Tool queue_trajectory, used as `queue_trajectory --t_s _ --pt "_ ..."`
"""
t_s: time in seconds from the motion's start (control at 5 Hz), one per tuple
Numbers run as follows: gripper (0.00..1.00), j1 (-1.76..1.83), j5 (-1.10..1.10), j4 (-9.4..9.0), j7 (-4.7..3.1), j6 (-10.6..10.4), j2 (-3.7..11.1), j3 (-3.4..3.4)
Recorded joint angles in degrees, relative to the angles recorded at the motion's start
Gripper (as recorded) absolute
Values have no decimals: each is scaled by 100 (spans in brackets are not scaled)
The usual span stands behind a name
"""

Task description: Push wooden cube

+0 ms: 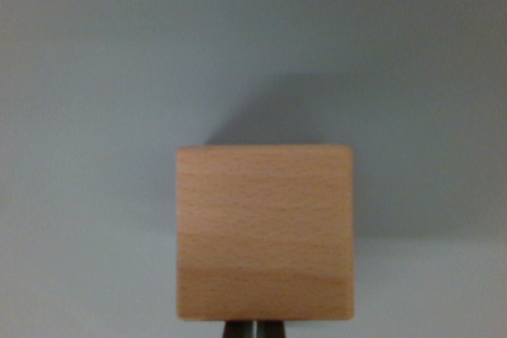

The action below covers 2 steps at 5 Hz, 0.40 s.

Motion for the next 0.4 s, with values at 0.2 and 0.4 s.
queue_trajectory --t_s 0.2,0.4 --pt "100 0 0 0 0 0 0 0" --pt "100 -4 -3 252 -5 96 156 -4"
